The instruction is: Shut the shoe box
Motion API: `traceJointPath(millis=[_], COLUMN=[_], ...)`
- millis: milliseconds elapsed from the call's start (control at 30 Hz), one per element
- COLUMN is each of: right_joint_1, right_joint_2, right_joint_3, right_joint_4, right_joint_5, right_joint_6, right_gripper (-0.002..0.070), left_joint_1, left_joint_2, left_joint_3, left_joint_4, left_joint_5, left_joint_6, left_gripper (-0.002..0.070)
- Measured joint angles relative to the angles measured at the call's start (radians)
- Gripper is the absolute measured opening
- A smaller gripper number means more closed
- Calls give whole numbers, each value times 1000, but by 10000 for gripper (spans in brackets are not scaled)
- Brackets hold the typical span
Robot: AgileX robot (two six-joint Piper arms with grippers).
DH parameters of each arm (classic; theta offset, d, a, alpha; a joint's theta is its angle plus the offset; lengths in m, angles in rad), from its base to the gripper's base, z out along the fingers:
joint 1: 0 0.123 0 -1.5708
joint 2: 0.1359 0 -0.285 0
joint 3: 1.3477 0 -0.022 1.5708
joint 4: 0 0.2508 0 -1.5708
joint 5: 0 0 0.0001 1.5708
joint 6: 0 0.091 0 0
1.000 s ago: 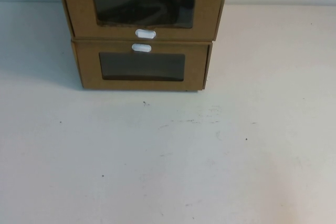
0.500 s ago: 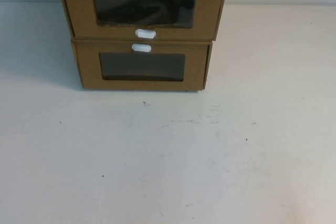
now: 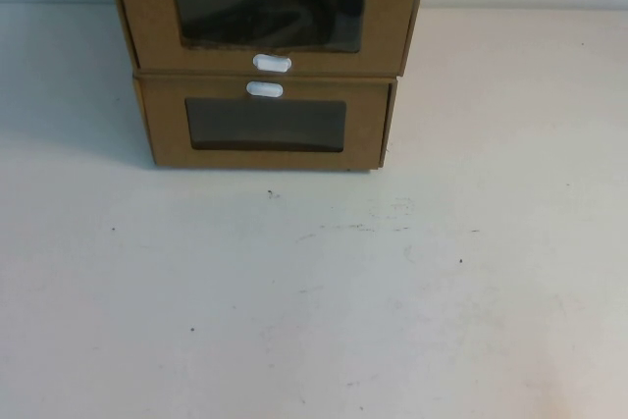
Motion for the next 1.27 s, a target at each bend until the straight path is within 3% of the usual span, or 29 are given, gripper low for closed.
traceJointPath(millis=[433, 533, 733, 867, 1000, 1267], right_joint_1=[0, 0, 0, 0, 0, 0], right_joint_2=[0, 0, 0, 0, 0, 0], right_joint_3=[0, 0, 0, 0, 0, 0], right_joint_4=[0, 0, 0, 0, 0, 0], right_joint_5=[0, 0, 0, 2, 2, 2], right_joint_6=[-1, -1, -1, -1, -1, -1], right_gripper=[-11, -11, -11, -11, -12, -11], left_joint_1=[0, 3, 120, 191, 197, 197], left_joint_2=[0, 0, -34, -42, -43, -43], left_joint_3=[0, 0, 0, 0, 0, 0], left_joint_4=[0, 84, 297, 379, 454, 464], left_joint_5=[1, 5, 63, 206, 333, 346], left_joint_6=[2, -6, -204, -357, -488, -537], left_gripper=[-5, -5, -5, -5, -5, -5])
